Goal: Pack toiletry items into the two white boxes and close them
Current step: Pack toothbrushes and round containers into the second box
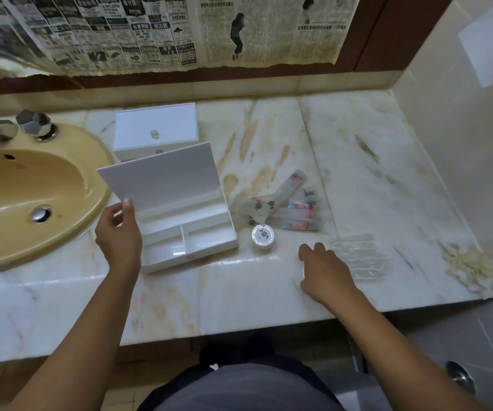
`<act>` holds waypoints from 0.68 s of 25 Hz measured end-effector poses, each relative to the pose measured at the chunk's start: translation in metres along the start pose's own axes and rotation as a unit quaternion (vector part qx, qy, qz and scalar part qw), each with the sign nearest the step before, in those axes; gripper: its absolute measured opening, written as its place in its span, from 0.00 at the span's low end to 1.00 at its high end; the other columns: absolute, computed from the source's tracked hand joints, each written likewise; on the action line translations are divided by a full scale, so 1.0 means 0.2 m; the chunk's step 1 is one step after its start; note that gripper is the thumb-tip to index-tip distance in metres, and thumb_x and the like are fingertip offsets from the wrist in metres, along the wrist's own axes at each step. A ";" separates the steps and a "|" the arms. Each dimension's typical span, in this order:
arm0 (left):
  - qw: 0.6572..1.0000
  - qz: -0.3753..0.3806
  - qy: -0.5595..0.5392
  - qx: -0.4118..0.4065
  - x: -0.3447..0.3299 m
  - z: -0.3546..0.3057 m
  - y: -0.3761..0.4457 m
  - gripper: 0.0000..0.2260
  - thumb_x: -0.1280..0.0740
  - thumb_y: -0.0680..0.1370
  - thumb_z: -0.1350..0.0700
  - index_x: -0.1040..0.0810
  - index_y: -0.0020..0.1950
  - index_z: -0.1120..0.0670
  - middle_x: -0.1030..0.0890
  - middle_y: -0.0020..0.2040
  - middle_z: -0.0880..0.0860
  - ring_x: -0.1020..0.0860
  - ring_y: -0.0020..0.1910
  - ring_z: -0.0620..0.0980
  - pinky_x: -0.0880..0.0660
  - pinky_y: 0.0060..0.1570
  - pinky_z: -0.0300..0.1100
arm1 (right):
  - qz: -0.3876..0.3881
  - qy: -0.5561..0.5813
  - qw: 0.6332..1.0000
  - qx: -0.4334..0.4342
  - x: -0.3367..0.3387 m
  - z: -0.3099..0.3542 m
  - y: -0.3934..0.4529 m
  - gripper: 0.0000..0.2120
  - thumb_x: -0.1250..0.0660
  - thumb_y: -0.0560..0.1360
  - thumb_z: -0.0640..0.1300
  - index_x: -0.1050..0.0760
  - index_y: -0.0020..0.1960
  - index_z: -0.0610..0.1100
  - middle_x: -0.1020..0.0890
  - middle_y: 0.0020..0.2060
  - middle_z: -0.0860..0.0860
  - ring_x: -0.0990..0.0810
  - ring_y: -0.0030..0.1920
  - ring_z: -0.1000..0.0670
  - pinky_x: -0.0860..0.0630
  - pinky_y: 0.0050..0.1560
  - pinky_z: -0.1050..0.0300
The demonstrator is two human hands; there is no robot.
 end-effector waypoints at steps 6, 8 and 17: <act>1.000 0.003 -0.005 0.005 0.00 -0.01 -0.01 0.13 0.36 0.79 0.42 0.22 0.51 0.51 0.20 0.50 0.51 0.23 0.49 0.47 0.32 0.51 0.39 | -0.036 0.021 0.998 0.043 0.04 0.15 0.03 0.19 0.36 0.73 0.40 0.34 0.62 0.45 0.30 0.56 0.47 0.29 0.55 0.46 0.34 0.42 0.57; 1.000 0.003 -0.008 0.001 0.00 -0.01 -0.01 0.13 0.36 0.79 0.43 0.22 0.52 0.52 0.20 0.50 0.50 0.23 0.49 0.46 0.31 0.51 0.39 | -0.050 0.043 0.997 0.050 0.05 0.20 0.05 0.18 0.35 0.72 0.40 0.34 0.61 0.45 0.29 0.55 0.47 0.28 0.56 0.46 0.35 0.42 0.57; 1.000 0.002 -0.007 -0.005 0.00 -0.01 -0.01 0.15 0.36 0.79 0.43 0.21 0.54 0.54 0.20 0.51 0.50 0.23 0.49 0.47 0.32 0.51 0.40 | -0.070 0.109 0.989 0.070 0.14 0.21 0.03 0.30 0.33 0.72 0.50 0.39 0.72 0.51 0.30 0.63 0.49 0.34 0.66 0.46 0.31 0.60 0.53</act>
Point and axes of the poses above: each hand's wrist, its own y-axis towards the middle knuckle, its own x-axis out of the back of the hand, z = x × y, the point moved 10 cm from there along y, towards the middle knuckle
